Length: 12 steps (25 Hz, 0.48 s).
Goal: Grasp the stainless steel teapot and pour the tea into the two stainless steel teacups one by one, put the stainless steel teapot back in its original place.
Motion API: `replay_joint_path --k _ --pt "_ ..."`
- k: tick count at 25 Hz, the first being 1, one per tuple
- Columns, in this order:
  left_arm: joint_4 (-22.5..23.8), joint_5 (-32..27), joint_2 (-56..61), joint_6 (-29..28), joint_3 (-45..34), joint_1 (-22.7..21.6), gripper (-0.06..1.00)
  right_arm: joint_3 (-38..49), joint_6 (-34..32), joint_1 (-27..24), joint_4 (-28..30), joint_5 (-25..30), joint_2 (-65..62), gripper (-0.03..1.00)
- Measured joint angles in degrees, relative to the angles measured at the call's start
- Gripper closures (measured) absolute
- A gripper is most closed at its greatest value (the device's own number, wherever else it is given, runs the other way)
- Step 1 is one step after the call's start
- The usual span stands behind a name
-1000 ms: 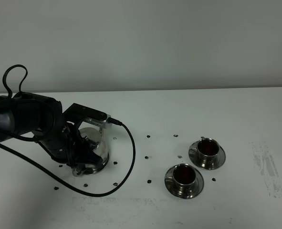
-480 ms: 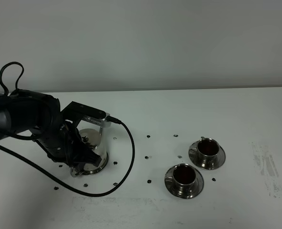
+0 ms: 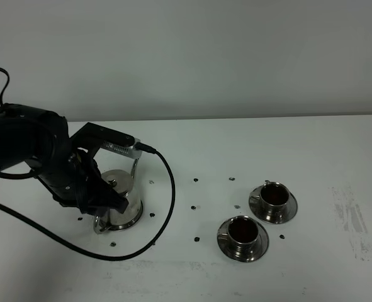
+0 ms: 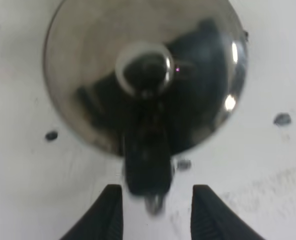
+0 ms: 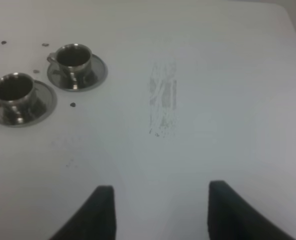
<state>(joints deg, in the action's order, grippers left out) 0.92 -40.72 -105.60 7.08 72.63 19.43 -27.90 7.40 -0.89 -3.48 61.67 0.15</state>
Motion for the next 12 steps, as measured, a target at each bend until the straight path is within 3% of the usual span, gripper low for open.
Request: replay_joint_path --k 6,12 --pt "-0.06 -3.56 9.86 0.00 0.00 0.08 0.56 0.00 0.00 0.00 0.00 0.00 0.00 0.53" --pt "0.23 -4.37 22.94 0.00 0.00 -3.24 0.56 0.00 0.00 0.00 0.00 0.00 0.00 0.53"
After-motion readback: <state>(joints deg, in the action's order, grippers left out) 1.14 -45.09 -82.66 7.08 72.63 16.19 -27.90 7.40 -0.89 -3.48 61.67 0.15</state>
